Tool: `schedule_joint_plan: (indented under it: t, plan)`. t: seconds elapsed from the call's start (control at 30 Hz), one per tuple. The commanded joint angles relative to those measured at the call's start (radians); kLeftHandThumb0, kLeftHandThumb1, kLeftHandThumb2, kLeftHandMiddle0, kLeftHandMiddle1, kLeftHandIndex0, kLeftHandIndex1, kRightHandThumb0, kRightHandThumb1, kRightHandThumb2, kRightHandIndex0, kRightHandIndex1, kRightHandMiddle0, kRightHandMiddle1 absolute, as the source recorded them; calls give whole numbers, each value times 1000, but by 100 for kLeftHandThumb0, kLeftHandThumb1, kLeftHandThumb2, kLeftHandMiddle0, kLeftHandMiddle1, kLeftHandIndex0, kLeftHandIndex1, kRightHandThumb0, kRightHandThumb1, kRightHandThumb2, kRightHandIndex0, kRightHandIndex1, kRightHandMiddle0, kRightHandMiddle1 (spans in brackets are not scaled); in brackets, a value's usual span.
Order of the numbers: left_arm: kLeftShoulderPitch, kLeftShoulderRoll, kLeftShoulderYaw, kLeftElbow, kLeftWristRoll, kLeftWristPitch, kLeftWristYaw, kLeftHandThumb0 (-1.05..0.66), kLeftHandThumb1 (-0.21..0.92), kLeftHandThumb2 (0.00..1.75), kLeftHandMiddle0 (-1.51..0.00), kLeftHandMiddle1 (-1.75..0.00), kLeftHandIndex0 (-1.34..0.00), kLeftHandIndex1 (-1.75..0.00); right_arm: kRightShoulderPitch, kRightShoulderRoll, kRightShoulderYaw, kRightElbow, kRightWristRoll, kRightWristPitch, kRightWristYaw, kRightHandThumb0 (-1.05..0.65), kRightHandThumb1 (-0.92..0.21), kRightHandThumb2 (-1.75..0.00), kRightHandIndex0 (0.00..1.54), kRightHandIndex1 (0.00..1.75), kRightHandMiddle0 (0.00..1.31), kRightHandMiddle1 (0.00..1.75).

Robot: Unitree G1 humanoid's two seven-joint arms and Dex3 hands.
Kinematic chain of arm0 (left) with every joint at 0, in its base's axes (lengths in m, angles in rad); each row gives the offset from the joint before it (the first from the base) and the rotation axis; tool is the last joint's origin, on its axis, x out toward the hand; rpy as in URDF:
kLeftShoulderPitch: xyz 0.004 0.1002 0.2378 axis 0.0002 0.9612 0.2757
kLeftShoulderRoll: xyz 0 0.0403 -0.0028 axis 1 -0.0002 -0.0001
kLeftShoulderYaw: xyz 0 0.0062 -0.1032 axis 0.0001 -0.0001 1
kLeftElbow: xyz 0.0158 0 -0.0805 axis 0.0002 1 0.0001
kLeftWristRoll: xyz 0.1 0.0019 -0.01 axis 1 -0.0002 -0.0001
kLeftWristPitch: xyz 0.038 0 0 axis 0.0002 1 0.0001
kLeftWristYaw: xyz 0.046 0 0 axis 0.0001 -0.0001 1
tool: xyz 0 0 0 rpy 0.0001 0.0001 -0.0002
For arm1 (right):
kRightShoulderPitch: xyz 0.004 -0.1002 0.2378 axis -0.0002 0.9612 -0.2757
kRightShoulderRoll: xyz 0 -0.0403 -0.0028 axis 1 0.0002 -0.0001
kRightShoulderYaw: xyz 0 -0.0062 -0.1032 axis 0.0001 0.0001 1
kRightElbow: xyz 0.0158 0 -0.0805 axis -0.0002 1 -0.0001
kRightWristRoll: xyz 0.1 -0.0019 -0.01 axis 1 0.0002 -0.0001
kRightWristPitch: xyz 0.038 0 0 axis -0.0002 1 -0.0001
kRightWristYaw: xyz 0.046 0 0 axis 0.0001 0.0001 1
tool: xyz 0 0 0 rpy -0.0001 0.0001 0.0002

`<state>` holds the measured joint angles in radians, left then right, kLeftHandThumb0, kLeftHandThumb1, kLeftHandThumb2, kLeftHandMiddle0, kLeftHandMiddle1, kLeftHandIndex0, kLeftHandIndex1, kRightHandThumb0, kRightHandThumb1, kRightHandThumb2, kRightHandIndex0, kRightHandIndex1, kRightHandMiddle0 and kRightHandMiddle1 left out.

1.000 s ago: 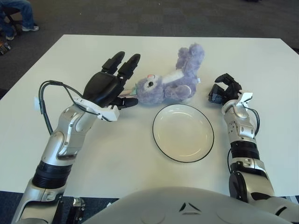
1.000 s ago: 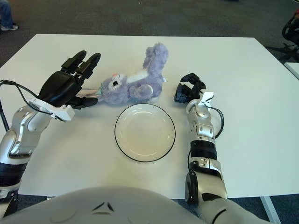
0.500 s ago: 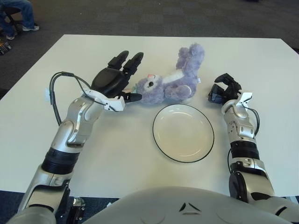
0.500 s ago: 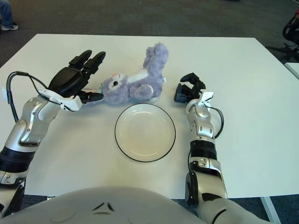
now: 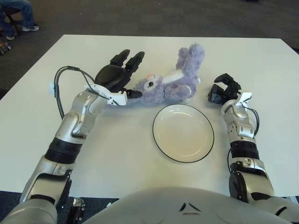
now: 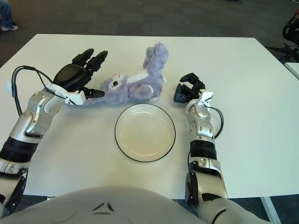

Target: Put the doll into the plate.

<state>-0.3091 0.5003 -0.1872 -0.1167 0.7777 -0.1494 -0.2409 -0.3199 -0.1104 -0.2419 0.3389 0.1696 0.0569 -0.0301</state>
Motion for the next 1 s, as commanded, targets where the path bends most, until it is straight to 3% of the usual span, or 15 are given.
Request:
schedule_joint_plan:
  t: [0.0, 0.63, 0.97]
  plan:
    - [-19, -6, -14, 12, 11, 20, 8, -102, 92, 43, -9, -2, 0, 0, 11, -4, 0, 26, -2, 20, 2, -1, 6, -175, 88, 175, 67, 175]
    - [-14, -55, -79, 3, 42, 93, -8, -105, 92, 50, -14, -3, 0, 0, 13, -4, 5, 26, -8, 13, 9, -1, 6, -175, 88, 175, 67, 175]
    - [-2, -57, -115, -56, -5, 129, -141, -105, 92, 54, -8, 0, 0, 0, 12, -3, 10, 25, -11, 9, 8, -1, 6, -175, 89, 175, 67, 175]
